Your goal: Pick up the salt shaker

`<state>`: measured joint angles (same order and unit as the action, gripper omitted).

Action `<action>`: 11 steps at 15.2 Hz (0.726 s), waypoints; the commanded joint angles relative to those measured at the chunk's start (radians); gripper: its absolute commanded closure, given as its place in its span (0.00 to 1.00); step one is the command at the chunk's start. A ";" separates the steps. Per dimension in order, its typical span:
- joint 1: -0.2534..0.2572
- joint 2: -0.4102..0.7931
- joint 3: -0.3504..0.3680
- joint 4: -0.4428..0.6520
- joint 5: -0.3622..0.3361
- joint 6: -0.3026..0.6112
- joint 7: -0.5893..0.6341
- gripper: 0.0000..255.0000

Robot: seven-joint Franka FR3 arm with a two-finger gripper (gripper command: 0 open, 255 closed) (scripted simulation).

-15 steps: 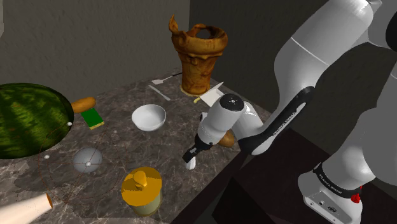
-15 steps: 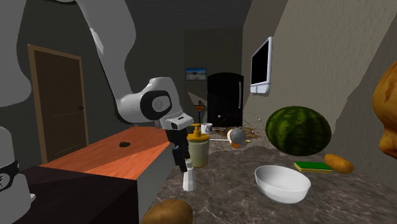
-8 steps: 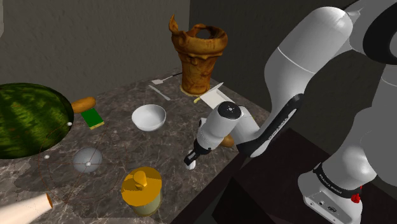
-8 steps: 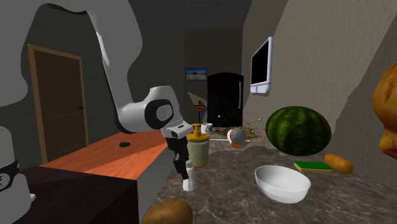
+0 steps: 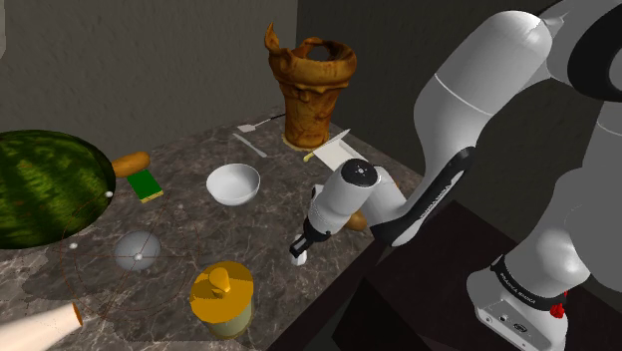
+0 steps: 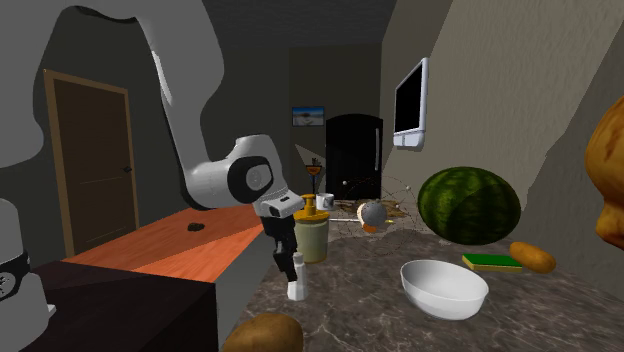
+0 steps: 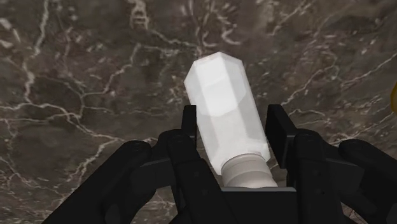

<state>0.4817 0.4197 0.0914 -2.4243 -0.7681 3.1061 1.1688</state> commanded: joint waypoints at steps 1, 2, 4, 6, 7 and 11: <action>0.000 0.000 0.001 -0.002 0.000 0.001 -0.001 1.00; -0.022 -0.015 0.025 -0.009 0.013 -0.011 -0.016 1.00; -0.065 -0.045 0.074 -0.021 0.044 -0.035 -0.047 1.00; -0.107 -0.074 0.123 -0.033 0.079 -0.059 -0.081 1.00; -0.128 -0.089 0.148 -0.039 0.099 -0.070 -0.100 1.00; -0.209 -0.146 0.245 -0.059 0.188 -0.114 -0.177 1.00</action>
<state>0.2914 0.2864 0.3140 -2.4788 -0.6022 3.0020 1.0101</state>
